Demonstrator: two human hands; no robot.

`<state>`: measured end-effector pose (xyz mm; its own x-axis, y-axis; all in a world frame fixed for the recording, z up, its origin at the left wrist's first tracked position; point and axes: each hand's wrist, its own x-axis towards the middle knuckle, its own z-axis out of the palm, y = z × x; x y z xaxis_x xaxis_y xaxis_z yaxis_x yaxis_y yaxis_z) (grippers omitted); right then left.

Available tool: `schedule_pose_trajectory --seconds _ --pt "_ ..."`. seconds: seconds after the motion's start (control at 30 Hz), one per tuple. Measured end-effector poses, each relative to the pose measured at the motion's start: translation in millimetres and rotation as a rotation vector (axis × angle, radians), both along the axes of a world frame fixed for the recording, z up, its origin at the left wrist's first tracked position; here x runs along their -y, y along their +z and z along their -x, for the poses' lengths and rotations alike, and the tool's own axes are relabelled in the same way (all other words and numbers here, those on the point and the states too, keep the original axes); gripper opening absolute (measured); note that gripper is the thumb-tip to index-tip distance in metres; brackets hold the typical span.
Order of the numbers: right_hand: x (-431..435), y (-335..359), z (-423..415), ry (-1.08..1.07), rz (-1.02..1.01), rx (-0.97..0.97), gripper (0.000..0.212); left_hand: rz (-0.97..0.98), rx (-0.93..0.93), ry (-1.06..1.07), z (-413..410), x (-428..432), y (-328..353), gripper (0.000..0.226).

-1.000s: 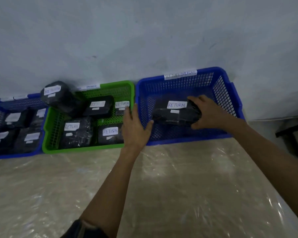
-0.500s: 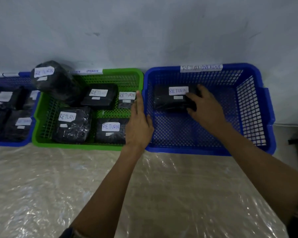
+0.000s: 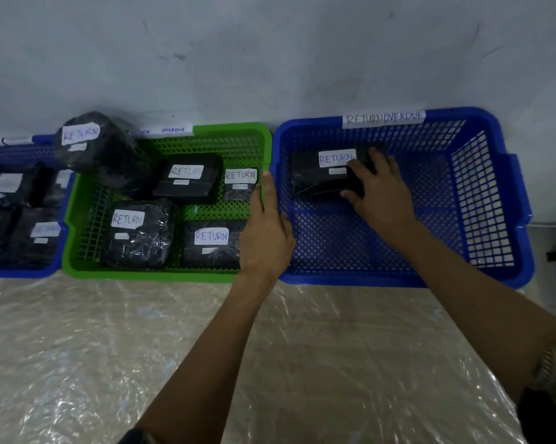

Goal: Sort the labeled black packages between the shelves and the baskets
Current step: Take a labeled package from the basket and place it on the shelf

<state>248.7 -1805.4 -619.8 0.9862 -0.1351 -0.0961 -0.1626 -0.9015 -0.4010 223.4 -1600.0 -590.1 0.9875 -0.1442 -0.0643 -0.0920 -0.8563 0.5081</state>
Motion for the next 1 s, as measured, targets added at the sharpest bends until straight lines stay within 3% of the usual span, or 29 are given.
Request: schedule_pose_trajectory --seconds 0.17,0.27,0.43,0.57,1.0 --pt "2.6 11.9 0.0 0.012 -0.058 -0.061 0.075 0.103 -0.036 -0.022 -1.0 -5.2 3.3 0.08" --pt "5.2 30.8 9.8 0.055 -0.077 0.025 0.074 0.169 0.044 -0.033 2.7 -9.1 17.1 0.082" --pt "-4.5 72.7 46.9 0.158 -0.142 0.143 0.052 0.223 0.073 -0.026 27.9 -33.2 50.6 0.057" --pt "-26.4 102.5 86.2 0.207 -0.155 0.125 0.041 0.281 0.012 -0.086 66.7 -72.4 83.1 0.035" --pt "-240.5 160.8 254.5 0.299 -0.191 0.027 0.025 0.248 -0.014 -0.004 247.5 -290.6 147.9 0.033"
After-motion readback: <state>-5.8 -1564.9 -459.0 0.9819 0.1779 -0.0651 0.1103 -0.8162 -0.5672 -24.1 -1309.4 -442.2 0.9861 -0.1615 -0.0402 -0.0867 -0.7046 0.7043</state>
